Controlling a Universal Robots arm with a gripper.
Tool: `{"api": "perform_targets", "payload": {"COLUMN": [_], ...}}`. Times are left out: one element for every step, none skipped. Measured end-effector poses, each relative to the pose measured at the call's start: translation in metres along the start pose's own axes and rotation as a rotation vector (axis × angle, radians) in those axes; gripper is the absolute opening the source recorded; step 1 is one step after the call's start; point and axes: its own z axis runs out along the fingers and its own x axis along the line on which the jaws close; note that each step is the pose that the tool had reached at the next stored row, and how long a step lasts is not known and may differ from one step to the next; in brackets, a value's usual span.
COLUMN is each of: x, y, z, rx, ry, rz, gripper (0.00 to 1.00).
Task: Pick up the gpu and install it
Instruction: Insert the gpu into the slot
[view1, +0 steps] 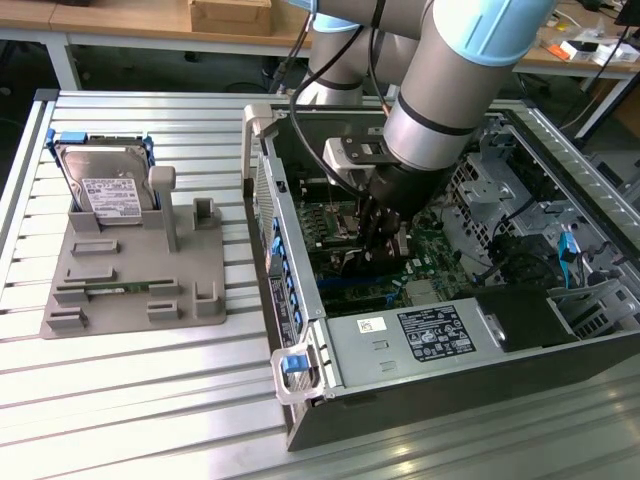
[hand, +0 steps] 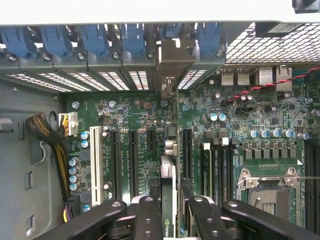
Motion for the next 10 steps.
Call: {"api": "perform_targets", "payload": {"x": [0.0, 0.0, 0.0001, 0.0001, 0.0, 0.0, 0.0001, 0.0, 0.0, 0.0], "y": [0.0, -0.0001, -0.0001, -0.0002, -0.0002, -0.0002, -0.0002, -0.0002, -0.0002, -0.0003], "z": [0.0001, 0.0013, 0.0021, 0.0032, 0.0037, 0.004, 0.004, 0.0041, 0.0042, 0.0044], "rx": [0.0, 0.0001, -0.0001, -0.0001, -0.0001, 0.0, 0.0, -0.0001, 0.0, 0.0], "ry": [0.0001, -0.0003, 0.0002, 0.0002, 0.0001, -0.0001, 0.0001, 0.0001, 0.0, 0.0], "rz": [0.0, 0.0, 0.0, 0.0, 0.0, 0.0, 0.0, 0.0, 0.0, 0.0], "gripper": [0.26, 0.26, 0.26, 0.26, 0.26, 0.26, 0.26, 0.26, 0.26, 0.26]}}
